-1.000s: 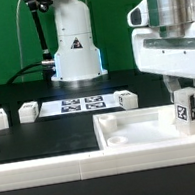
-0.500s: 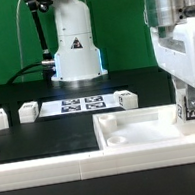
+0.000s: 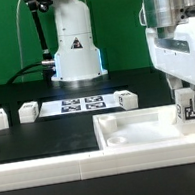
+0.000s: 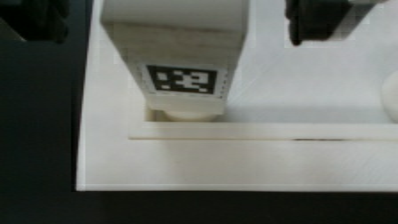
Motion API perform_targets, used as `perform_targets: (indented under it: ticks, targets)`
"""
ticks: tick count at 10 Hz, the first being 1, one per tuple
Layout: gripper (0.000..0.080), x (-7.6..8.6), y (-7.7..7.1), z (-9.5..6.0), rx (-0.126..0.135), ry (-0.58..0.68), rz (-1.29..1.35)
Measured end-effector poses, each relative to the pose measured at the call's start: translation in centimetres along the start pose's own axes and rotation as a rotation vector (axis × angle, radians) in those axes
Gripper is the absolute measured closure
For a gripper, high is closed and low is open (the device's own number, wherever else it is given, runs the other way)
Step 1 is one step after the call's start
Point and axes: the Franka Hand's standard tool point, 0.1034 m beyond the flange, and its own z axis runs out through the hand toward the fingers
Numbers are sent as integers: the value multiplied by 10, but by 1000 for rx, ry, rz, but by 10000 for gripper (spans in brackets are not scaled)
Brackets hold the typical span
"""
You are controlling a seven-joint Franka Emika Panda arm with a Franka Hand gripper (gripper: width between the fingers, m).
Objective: Assemble one leg
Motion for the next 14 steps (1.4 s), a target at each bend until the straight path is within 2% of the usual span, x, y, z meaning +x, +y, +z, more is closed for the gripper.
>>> perform_targets:
  ticks: [9,14]
  targets:
    - [150,-5,0,0,-4,8,-746]
    - [150,-5,0,0,-33,30,-1239]
